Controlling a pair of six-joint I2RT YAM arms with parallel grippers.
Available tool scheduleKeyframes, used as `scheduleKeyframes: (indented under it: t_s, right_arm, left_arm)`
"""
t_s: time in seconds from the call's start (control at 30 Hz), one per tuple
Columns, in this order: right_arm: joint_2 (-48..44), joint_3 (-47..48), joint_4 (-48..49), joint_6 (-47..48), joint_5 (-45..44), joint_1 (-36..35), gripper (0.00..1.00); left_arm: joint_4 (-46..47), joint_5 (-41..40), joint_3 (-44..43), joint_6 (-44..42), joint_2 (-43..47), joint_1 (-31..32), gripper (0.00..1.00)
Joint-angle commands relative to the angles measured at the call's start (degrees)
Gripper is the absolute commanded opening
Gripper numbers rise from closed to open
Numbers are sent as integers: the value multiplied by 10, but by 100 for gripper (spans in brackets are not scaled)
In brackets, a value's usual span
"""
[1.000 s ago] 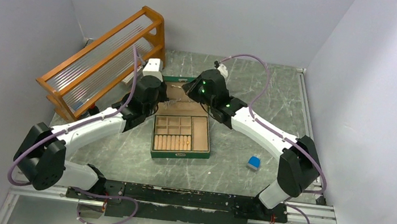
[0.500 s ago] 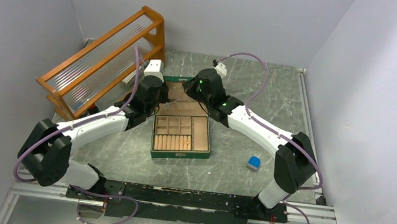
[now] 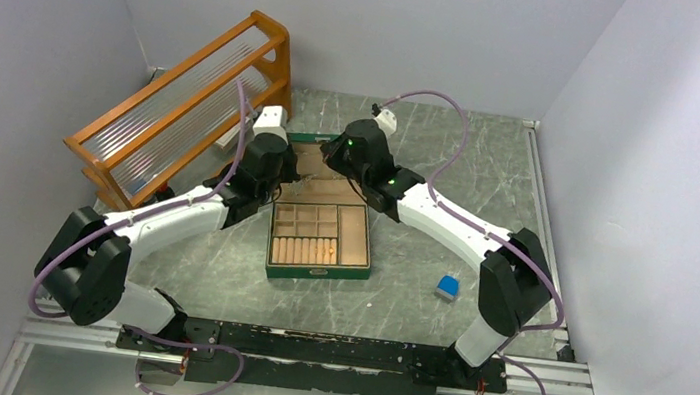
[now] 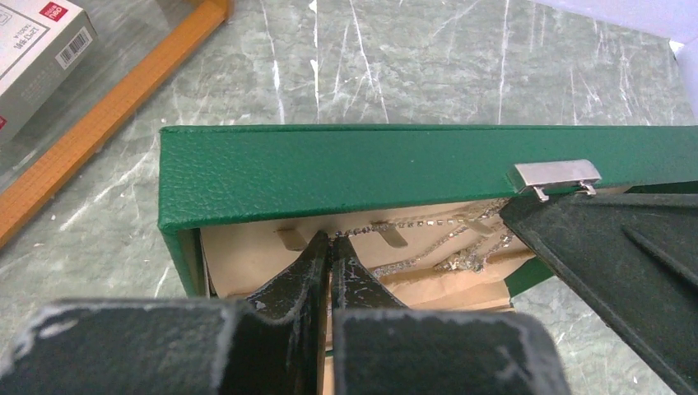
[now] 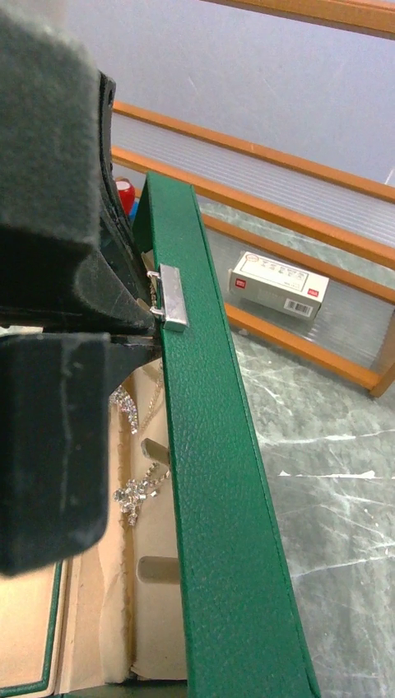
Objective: Organize the mixed jewelry
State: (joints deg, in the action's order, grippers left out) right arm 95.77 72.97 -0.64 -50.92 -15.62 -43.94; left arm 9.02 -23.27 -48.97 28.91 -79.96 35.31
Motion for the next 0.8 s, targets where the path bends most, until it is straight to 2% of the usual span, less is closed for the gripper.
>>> scheduleKeyframes:
  t_s: [0.0,0.43,0.77]
  right_arm:
    - [8,18,20,6,-19,-3,0]
    - [21,29,8,5,-13,-4,0]
    - [13,27,-3,4,-11,-4,11]
  left_arm:
    - [-7,-7,-5,14,1,-9,5]
    - [-24,-10,5,27,8,-15,5]
    - [-27,-7,14,30,11,-16,5]
